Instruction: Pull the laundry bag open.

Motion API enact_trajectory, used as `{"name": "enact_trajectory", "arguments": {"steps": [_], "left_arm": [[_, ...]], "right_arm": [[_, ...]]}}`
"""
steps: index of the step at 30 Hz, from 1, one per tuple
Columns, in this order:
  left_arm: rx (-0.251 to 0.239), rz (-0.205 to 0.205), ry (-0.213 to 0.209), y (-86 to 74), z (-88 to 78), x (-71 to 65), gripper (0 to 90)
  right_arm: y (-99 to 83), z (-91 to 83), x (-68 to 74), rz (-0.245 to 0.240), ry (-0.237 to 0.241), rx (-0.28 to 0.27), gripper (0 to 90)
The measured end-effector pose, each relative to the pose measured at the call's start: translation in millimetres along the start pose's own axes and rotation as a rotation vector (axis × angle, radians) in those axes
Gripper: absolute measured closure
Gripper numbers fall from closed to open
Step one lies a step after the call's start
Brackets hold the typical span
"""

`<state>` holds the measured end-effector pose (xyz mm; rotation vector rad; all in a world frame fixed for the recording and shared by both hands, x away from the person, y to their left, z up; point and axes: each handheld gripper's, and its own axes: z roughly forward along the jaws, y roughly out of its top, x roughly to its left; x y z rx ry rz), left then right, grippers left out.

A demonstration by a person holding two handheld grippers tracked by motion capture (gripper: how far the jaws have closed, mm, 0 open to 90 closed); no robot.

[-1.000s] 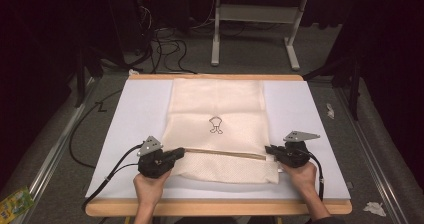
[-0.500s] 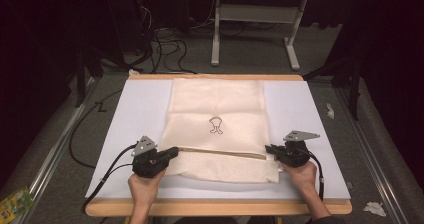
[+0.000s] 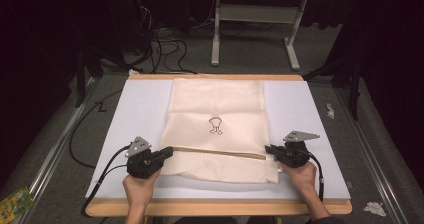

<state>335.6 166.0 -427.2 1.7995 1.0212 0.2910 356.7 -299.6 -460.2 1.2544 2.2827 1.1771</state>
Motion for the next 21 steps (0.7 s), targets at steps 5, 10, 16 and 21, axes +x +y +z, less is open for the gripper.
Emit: {"name": "enact_trajectory", "arguments": {"steps": [5,10,16,21], "left_arm": [[-0.004,0.0,0.003,0.4,-1.8,0.8,87.1],[0.007,0.002,0.007,-0.8,0.4,1.1,87.1],[0.0,-0.002,0.023,-0.3,-3.7,4.2,87.1],[0.001,-0.004,0.028,-1.0,-4.5,5.7,87.1]], "right_arm": [[1.0,0.1,0.2,-0.008,0.005,-0.005,87.0],[0.3,-0.4,-0.5,-0.001,0.007,-0.002,87.0],[0.2,-0.8,-1.3,0.002,0.001,-0.003,87.1],[0.9,-2.4,-1.1,-0.002,0.002,-0.007,87.1]]}}
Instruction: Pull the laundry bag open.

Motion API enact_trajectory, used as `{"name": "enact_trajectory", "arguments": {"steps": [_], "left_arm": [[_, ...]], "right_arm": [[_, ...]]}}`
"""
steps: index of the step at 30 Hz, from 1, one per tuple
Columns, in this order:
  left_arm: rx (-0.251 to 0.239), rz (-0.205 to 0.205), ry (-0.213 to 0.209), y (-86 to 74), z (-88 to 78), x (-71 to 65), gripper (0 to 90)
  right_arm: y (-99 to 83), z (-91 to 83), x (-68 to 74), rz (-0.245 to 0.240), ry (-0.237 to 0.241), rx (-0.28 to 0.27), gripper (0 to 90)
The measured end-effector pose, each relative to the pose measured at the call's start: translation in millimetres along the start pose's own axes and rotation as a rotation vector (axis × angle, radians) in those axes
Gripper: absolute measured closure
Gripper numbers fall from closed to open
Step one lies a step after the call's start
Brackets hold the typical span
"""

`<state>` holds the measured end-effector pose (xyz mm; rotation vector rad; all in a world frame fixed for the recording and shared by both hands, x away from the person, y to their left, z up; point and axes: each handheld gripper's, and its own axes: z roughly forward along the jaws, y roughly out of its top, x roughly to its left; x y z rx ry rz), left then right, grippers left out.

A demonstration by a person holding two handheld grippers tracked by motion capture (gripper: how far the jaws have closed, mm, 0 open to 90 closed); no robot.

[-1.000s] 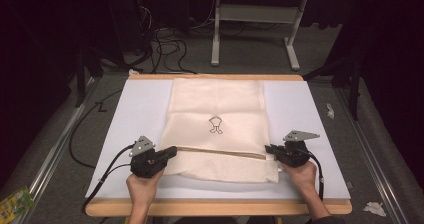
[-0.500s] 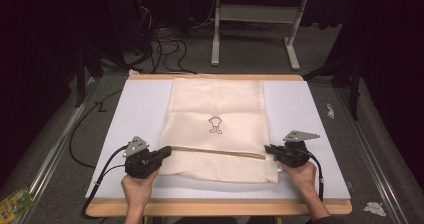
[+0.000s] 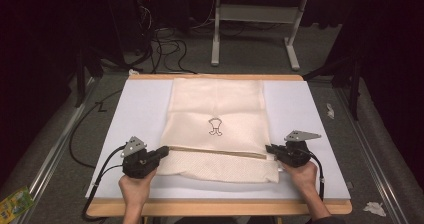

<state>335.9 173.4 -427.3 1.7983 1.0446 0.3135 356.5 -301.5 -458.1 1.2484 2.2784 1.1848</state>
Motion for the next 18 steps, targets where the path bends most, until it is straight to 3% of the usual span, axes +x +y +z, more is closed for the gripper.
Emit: {"name": "enact_trajectory", "arguments": {"steps": [18], "left_arm": [[-0.005,-0.016,0.03,-3.0,-2.7,8.8,87.1]], "right_arm": [[3.4,-3.9,-0.7,-0.002,-0.005,-0.013,87.2]]}}
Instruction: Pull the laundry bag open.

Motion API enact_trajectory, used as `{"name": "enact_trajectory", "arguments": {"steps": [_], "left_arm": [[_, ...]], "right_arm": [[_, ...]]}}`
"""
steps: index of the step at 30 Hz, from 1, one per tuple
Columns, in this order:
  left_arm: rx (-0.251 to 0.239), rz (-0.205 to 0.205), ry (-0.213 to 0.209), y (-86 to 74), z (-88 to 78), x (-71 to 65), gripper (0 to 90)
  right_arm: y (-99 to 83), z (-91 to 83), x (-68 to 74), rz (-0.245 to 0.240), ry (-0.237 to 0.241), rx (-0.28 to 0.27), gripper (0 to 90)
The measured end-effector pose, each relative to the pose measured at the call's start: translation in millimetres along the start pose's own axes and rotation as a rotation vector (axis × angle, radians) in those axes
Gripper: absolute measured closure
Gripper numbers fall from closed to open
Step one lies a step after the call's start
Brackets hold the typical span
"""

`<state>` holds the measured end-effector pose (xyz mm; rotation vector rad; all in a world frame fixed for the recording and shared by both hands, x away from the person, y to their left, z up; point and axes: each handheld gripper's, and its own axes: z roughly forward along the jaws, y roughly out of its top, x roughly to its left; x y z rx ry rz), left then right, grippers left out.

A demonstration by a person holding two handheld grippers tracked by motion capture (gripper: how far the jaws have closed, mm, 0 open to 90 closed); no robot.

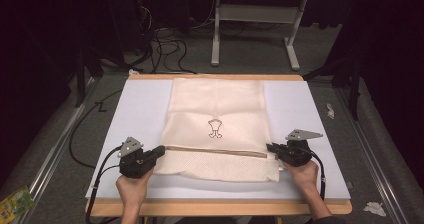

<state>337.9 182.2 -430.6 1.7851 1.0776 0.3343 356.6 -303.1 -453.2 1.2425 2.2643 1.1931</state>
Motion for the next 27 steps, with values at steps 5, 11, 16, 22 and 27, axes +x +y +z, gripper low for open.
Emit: {"name": "enact_trajectory", "arguments": {"steps": [5,11,16,22,27], "left_arm": [[0.007,0.002,0.003,2.6,1.0,1.9,86.9],[0.007,0.0,0.015,2.3,-1.9,4.9,86.9],[0.017,0.004,0.016,2.6,-0.3,5.2,86.9],[0.043,0.068,0.088,4.5,-1.4,-1.5,86.9],[0.047,0.064,0.088,5.3,1.3,0.1,86.9]], "right_arm": [[0.1,0.5,2.7,-0.021,-0.021,0.006,87.2],[-0.4,-0.3,0.0,-0.012,-0.017,0.001,87.2],[-0.8,-0.9,-1.1,-0.011,-0.02,0.0,87.2],[-1.0,-0.1,-2.1,-0.009,-0.019,0.002,87.3],[0.0,-1.8,-2.2,-0.009,-0.021,0.001,87.3]]}}
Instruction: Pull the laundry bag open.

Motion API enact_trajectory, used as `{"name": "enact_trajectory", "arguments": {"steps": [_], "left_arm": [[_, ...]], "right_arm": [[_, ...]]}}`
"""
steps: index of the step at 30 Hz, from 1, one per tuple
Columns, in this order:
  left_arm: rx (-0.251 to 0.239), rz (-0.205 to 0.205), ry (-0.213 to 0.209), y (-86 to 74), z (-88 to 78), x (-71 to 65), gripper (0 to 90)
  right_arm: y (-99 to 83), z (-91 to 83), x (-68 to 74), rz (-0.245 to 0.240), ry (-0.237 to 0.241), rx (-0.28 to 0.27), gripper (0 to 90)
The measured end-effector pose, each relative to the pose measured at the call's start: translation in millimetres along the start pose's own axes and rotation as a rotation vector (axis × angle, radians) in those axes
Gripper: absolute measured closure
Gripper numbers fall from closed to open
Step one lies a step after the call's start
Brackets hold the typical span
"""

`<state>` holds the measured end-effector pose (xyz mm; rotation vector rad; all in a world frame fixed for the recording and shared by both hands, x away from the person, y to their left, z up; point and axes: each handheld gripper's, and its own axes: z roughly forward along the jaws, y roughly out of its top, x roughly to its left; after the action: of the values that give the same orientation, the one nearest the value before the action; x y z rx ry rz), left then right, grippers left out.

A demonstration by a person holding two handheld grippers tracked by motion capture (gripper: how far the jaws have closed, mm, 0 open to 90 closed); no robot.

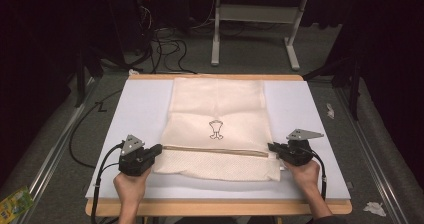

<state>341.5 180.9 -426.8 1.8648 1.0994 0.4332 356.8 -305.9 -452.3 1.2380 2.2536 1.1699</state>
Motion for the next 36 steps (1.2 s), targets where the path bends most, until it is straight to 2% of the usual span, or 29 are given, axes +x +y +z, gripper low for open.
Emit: {"name": "enact_trajectory", "arguments": {"steps": [5,12,14,17,20,23,24,31,36], "left_arm": [[0.014,0.005,-0.004,-0.1,1.6,1.1,86.9],[0.04,0.015,0.013,-0.8,5.8,2.5,86.9],[0.062,0.024,0.025,-2.9,10.0,2.2,86.9],[0.073,0.03,0.036,-5.1,13.1,0.2,86.9],[0.087,0.044,0.048,-6.5,16.8,-1.4,86.9],[0.093,0.042,0.061,-6.8,17.9,0.5,86.9],[0.089,0.031,0.053,-7.0,17.8,1.4,86.9],[0.103,0.039,0.064,-6.1,22.2,1.6,86.9],[0.102,0.042,0.077,-2.9,25.4,2.9,86.9]], "right_arm": [[1.1,-2.1,-1.5,-0.002,-0.003,-0.005,87.4],[5.6,-4.3,-1.4,-0.016,-0.003,-0.012,87.6],[6.0,-5.3,-2.9,-0.014,-0.008,-0.017,87.7],[5.6,-7.5,-7.1,0.014,0.001,-0.026,87.7],[5.7,-8.8,-7.5,0.013,-0.005,-0.028,87.8],[6.3,-8.2,-8.8,0.011,-0.013,-0.026,87.9],[6.9,-8.9,-9.9,0.017,-0.011,-0.023,87.9],[9.2,-11.1,-12.5,0.015,-0.018,-0.031,88.0],[10.5,-8.8,-16.6,0.034,-0.023,-0.032,88.0]]}}
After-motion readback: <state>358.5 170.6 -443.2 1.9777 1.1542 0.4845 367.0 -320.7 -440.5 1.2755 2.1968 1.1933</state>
